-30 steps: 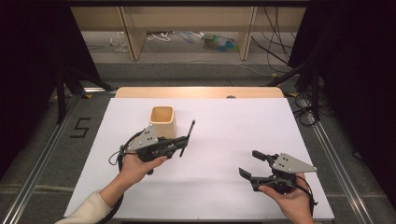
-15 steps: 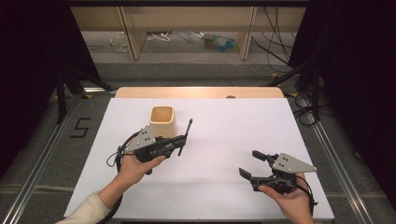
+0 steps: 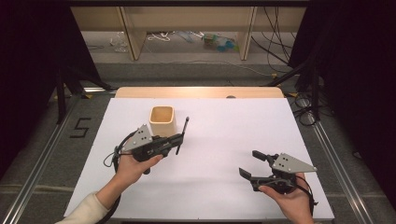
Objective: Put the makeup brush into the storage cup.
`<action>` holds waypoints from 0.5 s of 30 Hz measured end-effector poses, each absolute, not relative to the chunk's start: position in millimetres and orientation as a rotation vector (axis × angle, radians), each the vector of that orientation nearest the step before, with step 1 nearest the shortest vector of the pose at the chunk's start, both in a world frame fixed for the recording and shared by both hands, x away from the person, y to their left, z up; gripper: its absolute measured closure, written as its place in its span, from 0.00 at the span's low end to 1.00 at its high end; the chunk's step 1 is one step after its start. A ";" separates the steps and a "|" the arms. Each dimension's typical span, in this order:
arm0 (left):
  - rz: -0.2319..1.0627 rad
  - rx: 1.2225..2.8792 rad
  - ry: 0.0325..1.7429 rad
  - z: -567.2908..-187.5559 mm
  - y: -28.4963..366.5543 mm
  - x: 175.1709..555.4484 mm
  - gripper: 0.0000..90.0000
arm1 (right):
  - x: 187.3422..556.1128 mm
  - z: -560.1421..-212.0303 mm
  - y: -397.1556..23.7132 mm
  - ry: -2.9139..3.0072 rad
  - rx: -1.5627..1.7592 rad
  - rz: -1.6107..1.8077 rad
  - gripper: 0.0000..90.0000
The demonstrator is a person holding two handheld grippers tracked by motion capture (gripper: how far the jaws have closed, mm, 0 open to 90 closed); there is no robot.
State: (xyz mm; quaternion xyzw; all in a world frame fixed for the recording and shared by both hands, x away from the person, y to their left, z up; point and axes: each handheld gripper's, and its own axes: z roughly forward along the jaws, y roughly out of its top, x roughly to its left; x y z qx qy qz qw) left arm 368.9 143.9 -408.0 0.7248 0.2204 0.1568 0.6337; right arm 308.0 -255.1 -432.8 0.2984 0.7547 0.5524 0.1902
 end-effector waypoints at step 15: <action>0.376 1.642 0.521 -406.6 150.4 369.0 0.93 | 308.2 -433.1 -255.2 2.117 0.838 1.552 0.25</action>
